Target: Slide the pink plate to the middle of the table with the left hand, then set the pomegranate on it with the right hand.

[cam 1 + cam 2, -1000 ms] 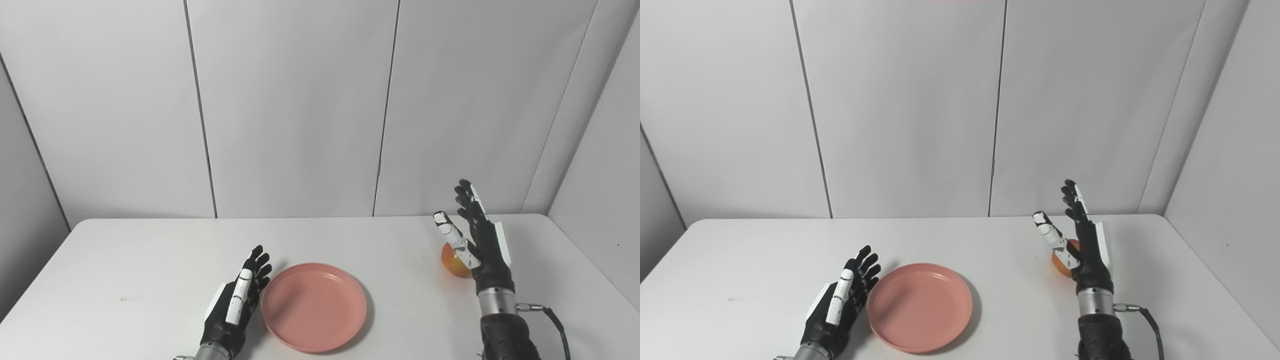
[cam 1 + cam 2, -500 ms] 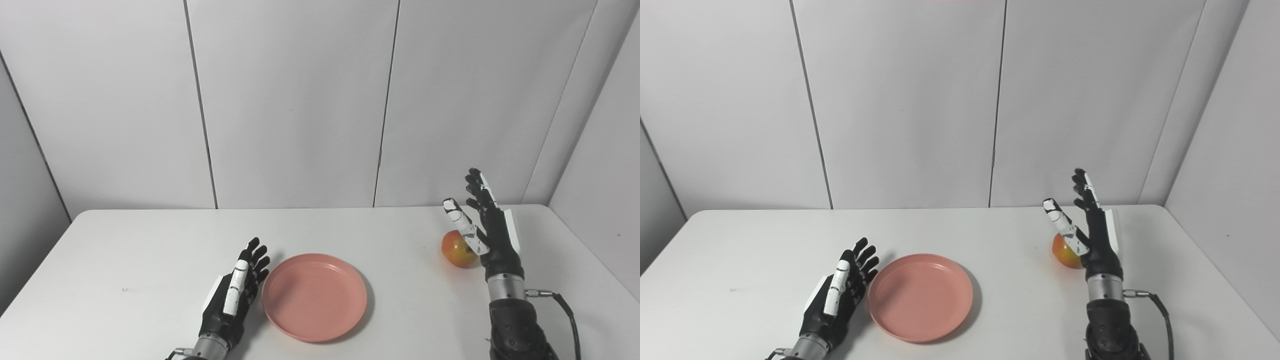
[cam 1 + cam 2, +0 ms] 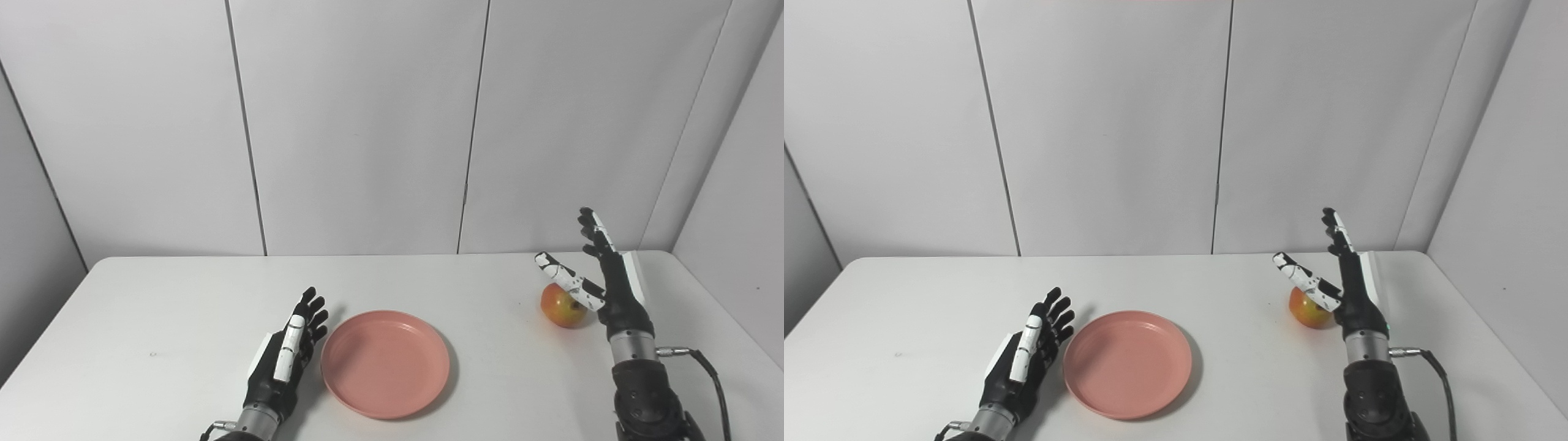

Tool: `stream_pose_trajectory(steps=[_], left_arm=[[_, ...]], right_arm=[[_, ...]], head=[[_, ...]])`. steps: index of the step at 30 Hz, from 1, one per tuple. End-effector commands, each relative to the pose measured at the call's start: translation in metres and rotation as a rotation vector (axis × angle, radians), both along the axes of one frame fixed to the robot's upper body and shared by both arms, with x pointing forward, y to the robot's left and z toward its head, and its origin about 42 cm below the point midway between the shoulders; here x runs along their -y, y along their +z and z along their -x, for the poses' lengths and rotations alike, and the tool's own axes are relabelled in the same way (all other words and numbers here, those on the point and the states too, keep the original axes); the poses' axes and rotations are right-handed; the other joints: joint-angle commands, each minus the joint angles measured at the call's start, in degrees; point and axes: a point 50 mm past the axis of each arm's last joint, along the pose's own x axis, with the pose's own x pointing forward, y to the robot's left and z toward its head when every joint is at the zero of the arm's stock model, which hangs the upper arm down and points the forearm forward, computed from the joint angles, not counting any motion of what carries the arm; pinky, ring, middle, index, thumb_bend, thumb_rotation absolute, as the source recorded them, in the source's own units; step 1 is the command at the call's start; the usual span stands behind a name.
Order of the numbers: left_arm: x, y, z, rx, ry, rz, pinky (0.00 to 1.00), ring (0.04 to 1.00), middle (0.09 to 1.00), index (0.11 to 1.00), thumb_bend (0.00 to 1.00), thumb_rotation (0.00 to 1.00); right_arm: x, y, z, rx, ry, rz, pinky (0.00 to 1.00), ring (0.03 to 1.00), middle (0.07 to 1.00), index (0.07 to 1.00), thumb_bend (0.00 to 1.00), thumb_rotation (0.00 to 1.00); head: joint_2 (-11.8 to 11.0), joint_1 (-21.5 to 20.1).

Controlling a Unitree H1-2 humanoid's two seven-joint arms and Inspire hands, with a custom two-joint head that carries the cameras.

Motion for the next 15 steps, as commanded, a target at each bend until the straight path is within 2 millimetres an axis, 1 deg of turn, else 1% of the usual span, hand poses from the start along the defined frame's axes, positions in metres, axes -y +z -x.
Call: stream_pose_trajectory(steps=[1,4,6,9,10,14,15], left_arm=[[-0.002,-0.005,0.001,0.009,0.005,-0.011,0.97,0.974,0.987,0.987,0.53,1.0],[-0.003,-0.006,0.001,0.003,0.009,-0.01,0.97,0.972,0.985,0.985,0.53,1.0],[-0.004,-0.006,0.0,0.004,0.007,-0.011,0.97,0.974,0.988,0.986,0.53,1.0],[-0.005,-0.007,0.0,0.007,0.004,-0.009,0.97,0.974,0.987,0.985,0.52,1.0],[-0.005,-0.007,0.0,0.01,0.002,-0.01,0.97,0.974,0.987,0.985,0.52,1.0],[-0.006,-0.008,0.0,0.015,0.0,-0.016,0.97,0.97,0.982,0.98,0.52,1.0],[-0.006,-0.008,0.0,0.014,-0.004,-0.014,0.97,0.97,0.982,0.98,0.52,1.0]], right_arm=[[0.005,0.028,-0.014,0.054,-0.002,0.031,0.84,0.89,0.912,0.918,0.74,0.53],[0.008,0.023,-0.017,0.034,-0.018,0.063,0.85,0.894,0.908,0.912,0.76,0.49],[0.01,0.02,-0.02,0.018,-0.034,0.087,0.83,0.883,0.899,0.905,0.79,0.5],[0.011,0.016,-0.024,-0.011,-0.054,0.102,0.8,0.869,0.893,0.9,0.84,0.48],[0.011,0.015,-0.024,-0.025,-0.058,0.112,0.8,0.87,0.894,0.901,0.84,0.48],[0.012,0.01,-0.028,-0.063,-0.074,0.15,0.77,0.862,0.901,0.904,0.83,0.38],[0.012,0.008,-0.028,-0.067,-0.08,0.158,0.77,0.862,0.901,0.904,0.83,0.38]], head=[[-0.1,-0.1],[-0.3,-0.6],[-0.3,-0.8],[-0.3,-0.9],[-0.2,-0.9],[-0.4,-1.1],[-0.4,-1.1]])
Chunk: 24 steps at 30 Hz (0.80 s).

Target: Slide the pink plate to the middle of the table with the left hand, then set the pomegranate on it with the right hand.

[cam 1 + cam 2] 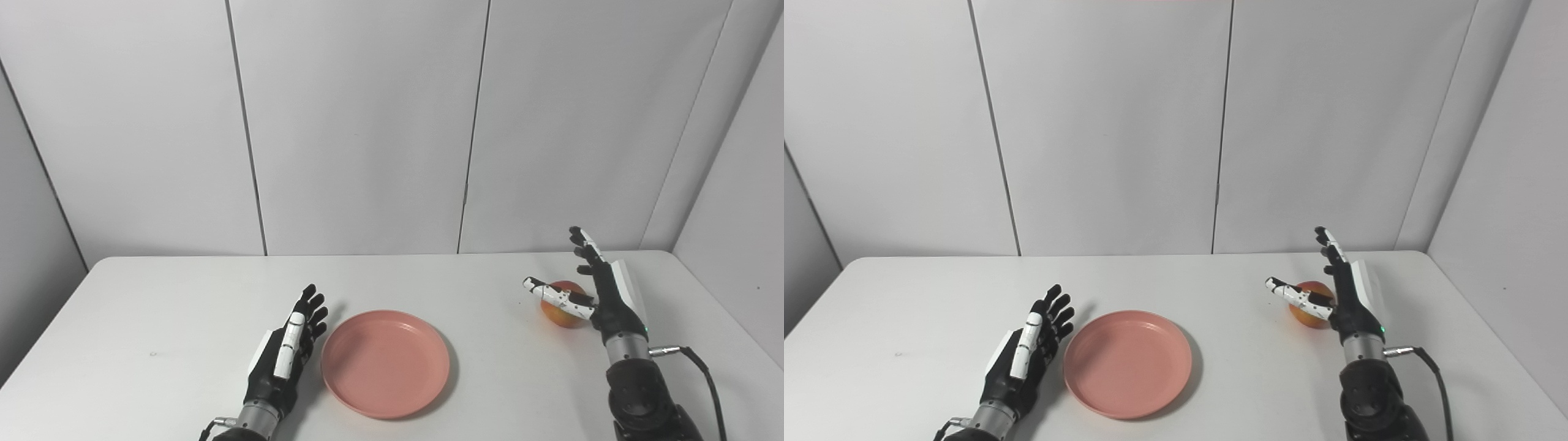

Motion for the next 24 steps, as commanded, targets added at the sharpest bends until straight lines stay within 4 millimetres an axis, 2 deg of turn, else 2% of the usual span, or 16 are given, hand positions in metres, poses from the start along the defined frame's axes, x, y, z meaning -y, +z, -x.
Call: stream_pose_trajectory(steps=[1,10,15,24], left_arm=[[-0.004,-0.008,0.003,0.001,-0.006,-0.008,0.97,0.973,0.984,0.982,0.52,1.0],[-0.006,-0.01,0.004,0.0,-0.011,-0.019,0.96,0.969,0.977,0.977,0.54,1.0],[-0.005,-0.008,0.004,-0.002,-0.01,-0.012,0.97,0.971,0.975,0.977,0.52,1.0],[-0.006,-0.009,0.005,0.005,-0.021,-0.028,0.97,0.974,0.982,0.982,0.55,1.0]], right_arm=[[0.007,0.03,-0.015,0.071,-0.03,0.049,0.77,0.86,0.899,0.902,0.83,0.36],[0.008,0.018,-0.018,0.024,-0.062,0.143,0.75,0.863,0.907,0.904,0.84,0.35],[0.007,0.011,-0.02,-0.019,-0.065,0.164,0.78,0.876,0.915,0.908,0.86,0.31],[0.011,-0.001,-0.023,-0.052,-0.072,0.193,0.76,0.861,0.904,0.9,0.87,0.19]], head=[[0.0,-0.2],[0.1,-0.4],[0.1,-0.2],[0.1,-0.2]])
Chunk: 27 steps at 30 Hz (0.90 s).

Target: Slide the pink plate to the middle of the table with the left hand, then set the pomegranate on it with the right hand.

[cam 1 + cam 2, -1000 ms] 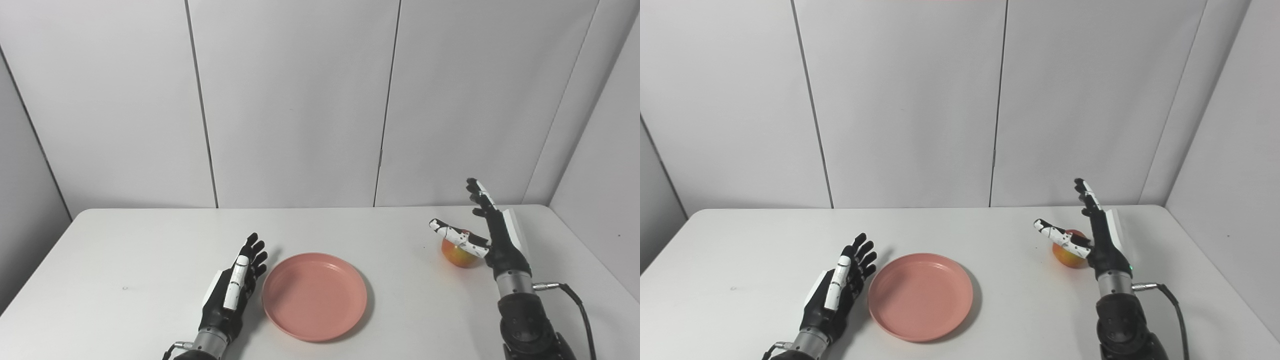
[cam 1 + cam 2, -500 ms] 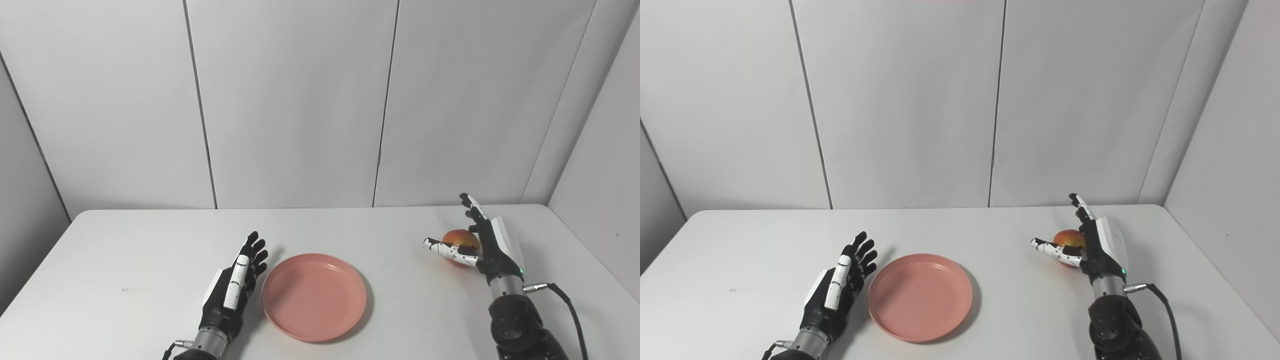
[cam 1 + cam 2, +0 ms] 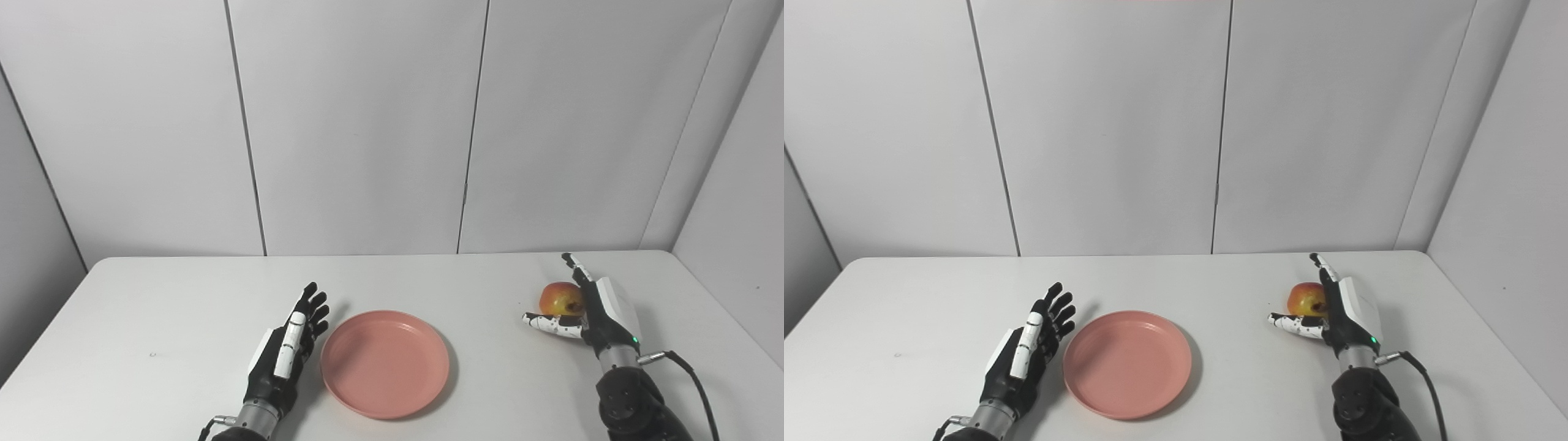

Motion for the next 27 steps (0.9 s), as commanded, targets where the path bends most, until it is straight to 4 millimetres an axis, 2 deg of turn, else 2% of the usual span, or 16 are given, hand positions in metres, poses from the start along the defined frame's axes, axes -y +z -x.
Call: stream_pose_trajectory(steps=[1,12,15,19,23,25,26,27], left_arm=[[-0.005,-0.009,0.005,-0.01,-0.003,-0.008,0.97,0.974,0.982,0.982,0.55,1.0],[-0.005,-0.008,0.007,-0.011,-0.003,-0.003,0.97,0.975,0.982,0.983,0.53,1.0],[-0.004,-0.008,0.007,-0.011,-0.004,-0.002,0.97,0.974,0.982,0.983,0.52,1.0],[-0.004,-0.007,0.007,-0.016,-0.004,0.001,0.97,0.975,0.983,0.984,0.53,1.0],[-0.004,-0.007,0.006,-0.013,-0.001,-0.001,0.97,0.975,0.983,0.982,0.53,1.0],[-0.004,-0.007,0.007,-0.012,-0.001,0.0,0.97,0.974,0.982,0.983,0.53,1.0],[-0.004,-0.007,0.007,-0.013,-0.001,0.002,0.97,0.976,0.983,0.985,0.53,1.0],[-0.004,-0.007,0.006,-0.013,0.001,0.001,0.97,0.975,0.982,0.984,0.52,1.0]], right_arm=[[0.005,0.03,-0.016,0.095,-0.01,0.037,0.76,0.86,0.903,0.9,0.86,0.19],[0.008,0.016,-0.015,0.092,-0.033,0.04,0.7,0.81,0.865,0.864,0.77,0.09],[0.01,0.013,-0.015,0.114,-0.051,0.024,0.67,0.766,0.821,0.826,0.7,0.02],[0.01,0.011,-0.014,0.169,-0.065,0.009,0.63,0.718,0.77,0.782,0.64,0.0],[0.009,0.009,-0.013,0.22,-0.087,-0.005,0.51,0.598,0.667,0.718,0.6,0.0],[0.008,0.009,-0.012,0.249,-0.1,0.002,0.48,0.575,0.645,0.695,0.59,0.0],[0.008,0.009,-0.012,0.258,-0.104,0.005,0.46,0.553,0.54,0.596,0.55,0.0],[0.008,0.009,-0.012,0.273,-0.111,0.01,0.45,0.542,0.491,0.547,0.53,0.0]], head=[[0.1,0.1],[0.2,0.3],[0.3,0.4],[0.5,0.4],[0.3,0.4],[0.4,0.4],[0.4,0.4],[0.4,0.4]])
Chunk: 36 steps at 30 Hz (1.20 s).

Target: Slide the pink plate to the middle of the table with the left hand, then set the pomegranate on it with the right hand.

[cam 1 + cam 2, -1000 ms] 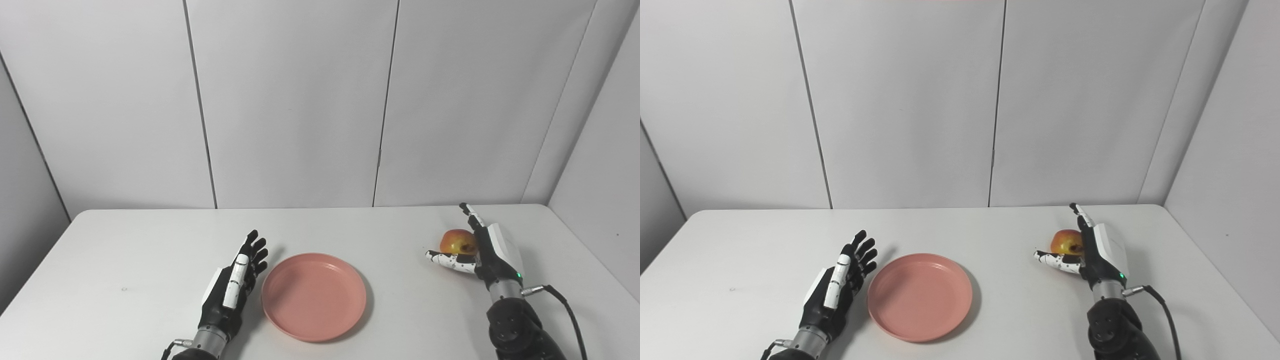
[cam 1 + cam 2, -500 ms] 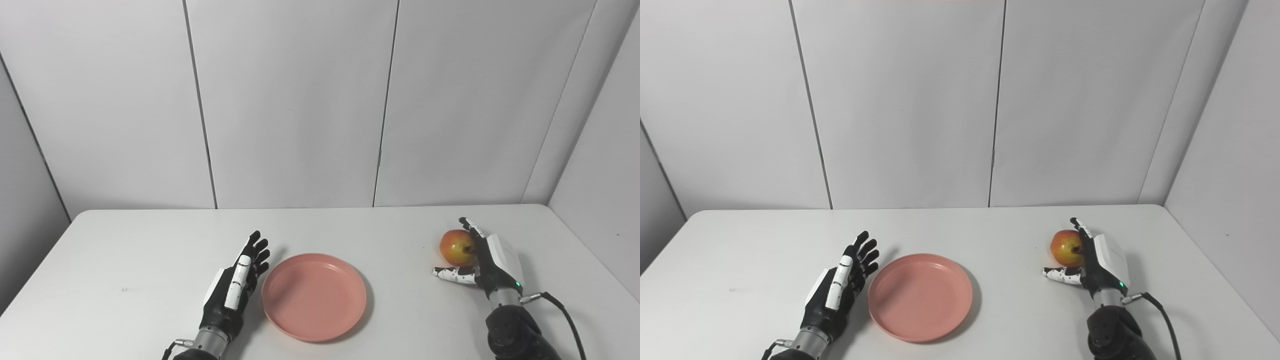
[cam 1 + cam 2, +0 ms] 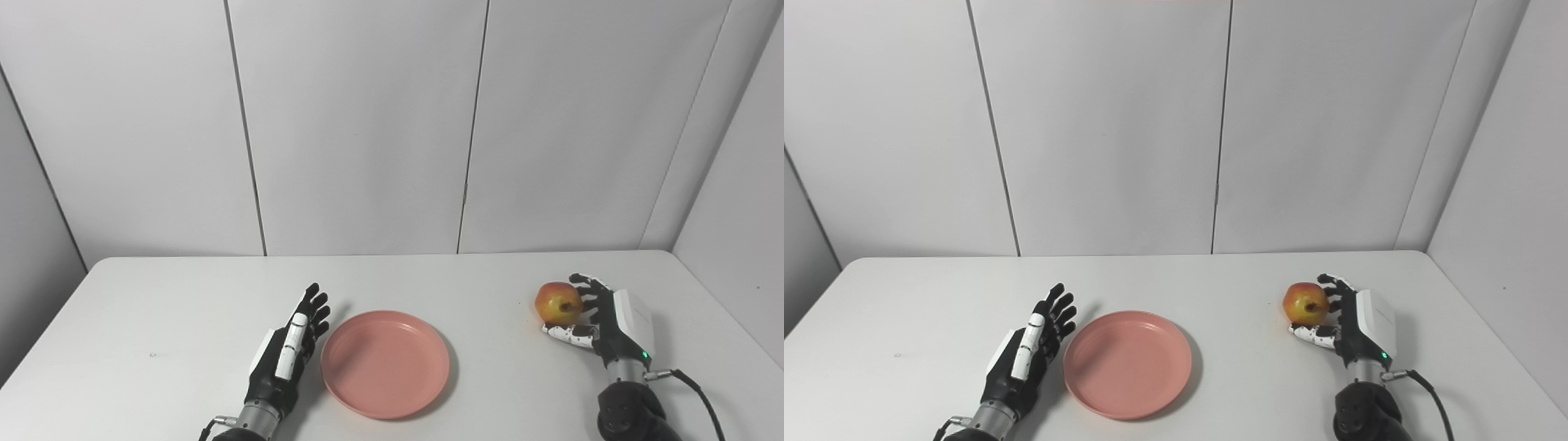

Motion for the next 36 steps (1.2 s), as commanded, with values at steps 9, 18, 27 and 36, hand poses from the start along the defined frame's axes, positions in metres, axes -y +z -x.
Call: stream_pose_trajectory(steps=[9,18,27,36], left_arm=[[-0.004,-0.008,0.004,-0.014,0.004,-0.008,0.97,0.974,0.982,0.983,0.52,1.0],[-0.003,-0.007,0.004,-0.015,0.007,0.003,0.97,0.976,0.983,0.985,0.51,1.0],[-0.003,-0.008,0.003,-0.016,0.005,-0.007,0.97,0.977,0.983,0.985,0.51,1.0],[0.004,-0.009,0.002,-0.024,0.001,-0.027,0.97,0.976,0.986,0.986,0.54,1.0]], right_arm=[[-0.005,0.032,-0.015,0.187,0.002,0.026,0.45,0.525,0.465,0.522,0.52,0.0],[-0.005,0.032,-0.015,0.204,0.005,0.027,0.43,0.512,0.461,0.525,0.52,0.0],[-0.014,0.038,-0.013,0.263,0.032,-0.013,0.44,0.515,0.465,0.521,0.52,0.0],[-0.035,0.053,-0.009,0.34,0.118,-0.045,0.44,0.512,0.467,0.521,0.52,0.0]], head=[[0.2,0.0],[0.3,0.0],[0.2,0.2],[-0.1,1.2]])
